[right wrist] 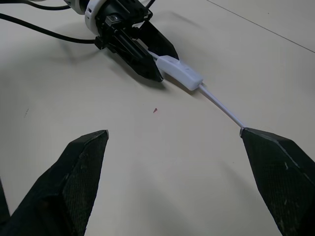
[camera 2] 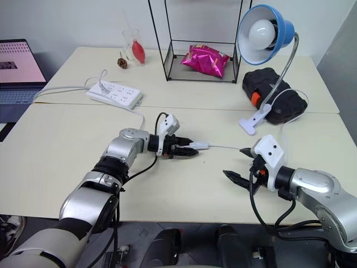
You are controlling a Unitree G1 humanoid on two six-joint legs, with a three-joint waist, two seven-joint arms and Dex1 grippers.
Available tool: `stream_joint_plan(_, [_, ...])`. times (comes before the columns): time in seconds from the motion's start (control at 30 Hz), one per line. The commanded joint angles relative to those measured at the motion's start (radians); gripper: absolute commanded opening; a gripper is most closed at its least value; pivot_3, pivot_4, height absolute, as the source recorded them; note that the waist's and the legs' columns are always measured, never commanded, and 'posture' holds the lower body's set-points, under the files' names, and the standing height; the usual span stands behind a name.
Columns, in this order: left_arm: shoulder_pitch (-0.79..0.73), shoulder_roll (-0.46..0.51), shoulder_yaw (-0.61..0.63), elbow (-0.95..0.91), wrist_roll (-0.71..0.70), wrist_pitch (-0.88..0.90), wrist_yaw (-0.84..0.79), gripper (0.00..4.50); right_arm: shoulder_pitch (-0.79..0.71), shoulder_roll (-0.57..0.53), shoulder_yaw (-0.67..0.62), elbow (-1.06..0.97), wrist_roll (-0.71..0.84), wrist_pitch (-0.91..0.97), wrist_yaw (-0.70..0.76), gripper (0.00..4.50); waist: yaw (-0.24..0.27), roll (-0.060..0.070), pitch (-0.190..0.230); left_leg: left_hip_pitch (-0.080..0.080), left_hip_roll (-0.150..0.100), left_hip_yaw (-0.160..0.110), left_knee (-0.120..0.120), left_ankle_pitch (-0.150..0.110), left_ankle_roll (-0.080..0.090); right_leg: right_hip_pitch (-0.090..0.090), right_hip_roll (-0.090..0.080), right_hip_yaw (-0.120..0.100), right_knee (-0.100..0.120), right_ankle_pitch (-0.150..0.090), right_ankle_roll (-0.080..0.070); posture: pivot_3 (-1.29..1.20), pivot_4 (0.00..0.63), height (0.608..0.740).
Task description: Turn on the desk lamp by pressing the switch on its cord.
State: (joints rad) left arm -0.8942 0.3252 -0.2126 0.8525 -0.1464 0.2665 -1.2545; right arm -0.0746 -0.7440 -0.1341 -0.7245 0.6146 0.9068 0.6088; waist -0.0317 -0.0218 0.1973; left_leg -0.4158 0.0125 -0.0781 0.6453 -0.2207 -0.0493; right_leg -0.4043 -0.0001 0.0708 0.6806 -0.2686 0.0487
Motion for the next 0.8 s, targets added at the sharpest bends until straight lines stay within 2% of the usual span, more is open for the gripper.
stream_joint_plan(0.03, [0.008, -0.005, -0.001, -0.02, 0.023, -0.04, -0.002, 1.6, -0.009, -0.012, -0.012, -0.022, 0.006, -0.019, 0.001, 4.5, 0.0, 0.0, 0.0, 0.0, 0.0, 0.0, 0.0, 0.0, 0.0, 0.0, 0.0, 0.0, 0.0, 0.0, 0.0, 0.0, 0.15, 0.74])
stream_joint_plan(0.13, [0.02, -0.004, 0.007, -0.034, 0.03, -0.066, 0.01, 1.11, -0.013, -0.01, -0.005, -0.018, 0.004, -0.023, 0.003, 4.5, 0.0, 0.0, 0.0, 0.0, 0.0, 0.0, 0.0, 0.0, 0.0, 0.0, 0.0, 0.0, 0.0, 0.0, 0.0, 0.0, 0.15, 0.74])
stream_joint_plan(0.3, [0.046, 0.003, 0.019, -0.107, 0.033, -0.103, 0.032, 1.11, -0.016, 0.041, -0.003, -0.021, 0.042, -0.007, -0.024, 4.5, 0.0, 0.0, 0.0, 0.0, 0.0, 0.0, 0.0, 0.0, 0.0, 0.0, 0.0, 0.0, 0.0, 0.0, 0.0, 0.0, 0.15, 0.74])
stream_joint_plan(0.5, [0.134, 0.037, 0.037, -0.355, 0.017, -0.078, 0.085, 1.11, -0.041, 0.352, -0.077, -0.037, 0.32, 0.2, -0.347, 4.5, 0.0, 0.0, 0.0, 0.0, 0.002, -0.002, 0.0, 0.0, 0.0, 0.0, 0.001, 0.0, 0.001, 0.002, -0.003, 0.0, 0.15, 0.74])
stream_joint_plan(0.57, [0.168, 0.054, 0.05, -0.466, 0.003, -0.022, 0.113, 1.11, -0.023, 0.47, -0.076, -0.027, 0.456, 0.208, -0.464, 4.5, -0.002, 0.0, 0.0, 0.0, 0.001, -0.001, 0.0, 0.0, 0.0, 0.0, 0.001, 0.0, 0.001, 0.003, -0.005, 0.0, 0.15, 0.74])
stream_joint_plan(0.63, [0.194, 0.069, 0.054, -0.552, 0.002, 0.019, 0.139, 1.11, -0.013, 0.568, -0.074, -0.019, 0.5, 0.183, -0.571, 4.5, -0.002, 0.001, 0.0, 0.0, 0.002, -0.002, 0.0, 0.0, 0.0, 0.0, 0.001, 0.0, 0.001, 0.003, -0.005, 0.0, 0.15, 0.74])
stream_joint_plan(0.8, [0.225, 0.078, 0.06, -0.702, -0.005, 0.141, 0.204, 1.11, -0.055, 0.715, -0.069, 0.128, 0.597, 0.148, -0.747, 4.5, -0.003, 0.0, -0.001, 0.0, 0.002, -0.001, 0.0, 0.0, 0.0, 0.0, 0.001, 0.0, 0.001, 0.001, -0.002, 0.0, 0.15, 0.74])
